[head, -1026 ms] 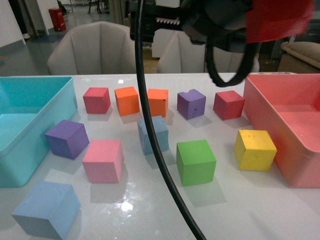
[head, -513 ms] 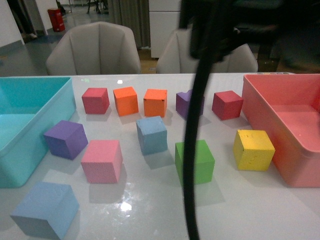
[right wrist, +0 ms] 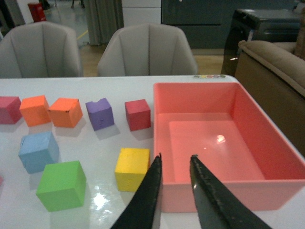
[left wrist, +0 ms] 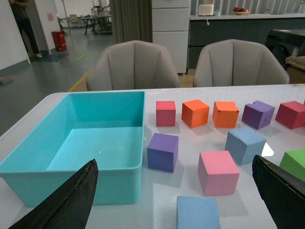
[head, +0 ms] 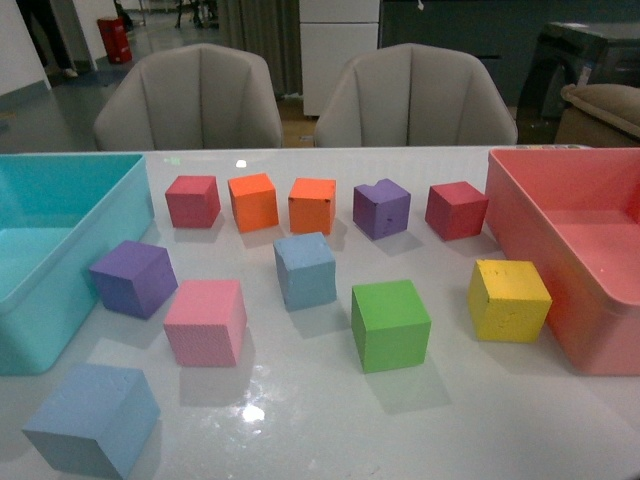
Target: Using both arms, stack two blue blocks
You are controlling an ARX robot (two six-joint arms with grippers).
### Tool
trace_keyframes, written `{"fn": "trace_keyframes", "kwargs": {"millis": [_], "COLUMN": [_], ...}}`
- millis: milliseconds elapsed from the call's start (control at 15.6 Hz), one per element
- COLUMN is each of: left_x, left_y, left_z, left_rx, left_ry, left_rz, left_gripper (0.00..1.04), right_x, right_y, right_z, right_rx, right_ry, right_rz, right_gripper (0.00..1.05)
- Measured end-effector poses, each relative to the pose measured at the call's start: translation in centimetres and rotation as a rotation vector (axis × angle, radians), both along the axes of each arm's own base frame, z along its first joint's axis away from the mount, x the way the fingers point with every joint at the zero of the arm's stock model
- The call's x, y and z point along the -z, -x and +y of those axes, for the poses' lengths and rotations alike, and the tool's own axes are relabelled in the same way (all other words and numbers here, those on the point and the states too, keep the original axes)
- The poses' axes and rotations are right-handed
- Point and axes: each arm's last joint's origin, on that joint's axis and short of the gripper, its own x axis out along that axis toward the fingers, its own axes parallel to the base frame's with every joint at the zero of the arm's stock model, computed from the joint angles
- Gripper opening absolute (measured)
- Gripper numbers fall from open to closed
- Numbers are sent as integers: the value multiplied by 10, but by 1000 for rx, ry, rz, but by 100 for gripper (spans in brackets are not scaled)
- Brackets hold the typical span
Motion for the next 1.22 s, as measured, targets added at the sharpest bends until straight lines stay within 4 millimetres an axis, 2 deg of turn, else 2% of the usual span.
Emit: {"fn": "trace_keyframes", "kwargs": {"millis": [64, 128, 577, 834, 962, 1026, 1219], "left_x": [0, 0, 0, 0, 0, 0, 0], "left_y": [0, 0, 0, 0, 0, 0, 0], "left_z": [0, 0, 0, 0, 0, 0, 0], "left_rx": [0, 0, 0, 0, -1, 0, 0], "left_ry": [0, 0, 0, 0, 0, 0, 0], "left_rz": [0, 1, 1, 1, 0, 1, 0], "left_gripper": [98, 98, 98, 98, 98, 98, 98], "right_x": [-4, 10, 26, 25, 30, 25, 28], "right_y": [31, 40, 53, 59, 68, 70, 69], "right_z": [-19, -32, -31, -31, -31, -31, -31], "right_rx": [3, 17, -1, 0, -1, -2, -1], "right_ry": [-14, -11, -12, -12, -12, -12, -12], "right_rz": [-123, -100, -113, -123, -94, -136, -114], "right_gripper": [2, 2, 2, 2, 2, 2, 2]}}
